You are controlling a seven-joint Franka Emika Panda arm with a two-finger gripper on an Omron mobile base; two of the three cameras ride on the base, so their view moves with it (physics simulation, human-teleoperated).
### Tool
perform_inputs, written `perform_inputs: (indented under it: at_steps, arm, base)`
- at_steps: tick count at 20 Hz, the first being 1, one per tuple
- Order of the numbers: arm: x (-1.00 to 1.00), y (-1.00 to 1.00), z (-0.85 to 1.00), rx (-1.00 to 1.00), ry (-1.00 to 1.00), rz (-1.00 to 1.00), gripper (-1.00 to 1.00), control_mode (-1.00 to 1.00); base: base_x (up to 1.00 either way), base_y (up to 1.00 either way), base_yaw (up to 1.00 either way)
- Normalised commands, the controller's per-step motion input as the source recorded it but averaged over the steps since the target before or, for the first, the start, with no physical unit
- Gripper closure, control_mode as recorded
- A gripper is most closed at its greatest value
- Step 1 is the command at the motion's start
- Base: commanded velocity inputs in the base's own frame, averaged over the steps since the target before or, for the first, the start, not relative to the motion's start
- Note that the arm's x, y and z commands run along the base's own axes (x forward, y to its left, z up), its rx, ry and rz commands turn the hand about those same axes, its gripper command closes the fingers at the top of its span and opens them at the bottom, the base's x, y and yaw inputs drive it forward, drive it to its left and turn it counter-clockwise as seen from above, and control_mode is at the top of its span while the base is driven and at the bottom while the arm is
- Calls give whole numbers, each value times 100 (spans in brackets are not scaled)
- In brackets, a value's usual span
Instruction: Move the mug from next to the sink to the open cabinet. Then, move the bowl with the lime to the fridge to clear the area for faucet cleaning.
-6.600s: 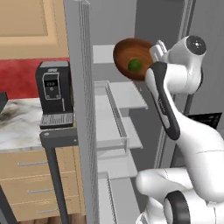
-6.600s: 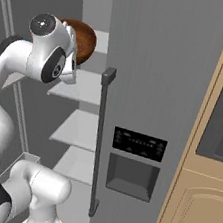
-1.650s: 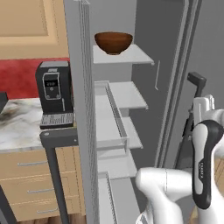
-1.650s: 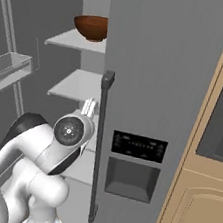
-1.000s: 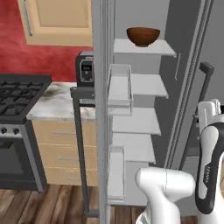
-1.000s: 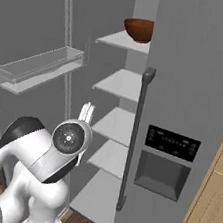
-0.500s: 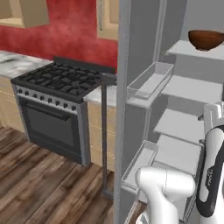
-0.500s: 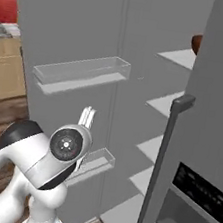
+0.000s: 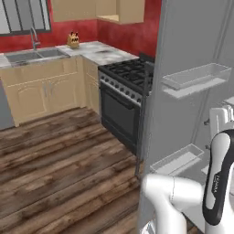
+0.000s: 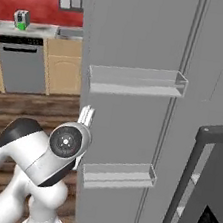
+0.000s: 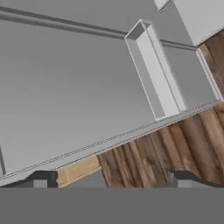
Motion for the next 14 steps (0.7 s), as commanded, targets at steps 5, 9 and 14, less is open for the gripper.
perform_inputs:
  at_steps: [5,9,14]
  arm:
    - [0,0,0,0,0,0,-100,100]
    - [0,0,0,0,0,0,-100,100]
    - [0,0,0,0,0,0,-100,100]
  base:
    - [-100,-6,62]
    - [-57,16,79]
    - [-9,83,74]
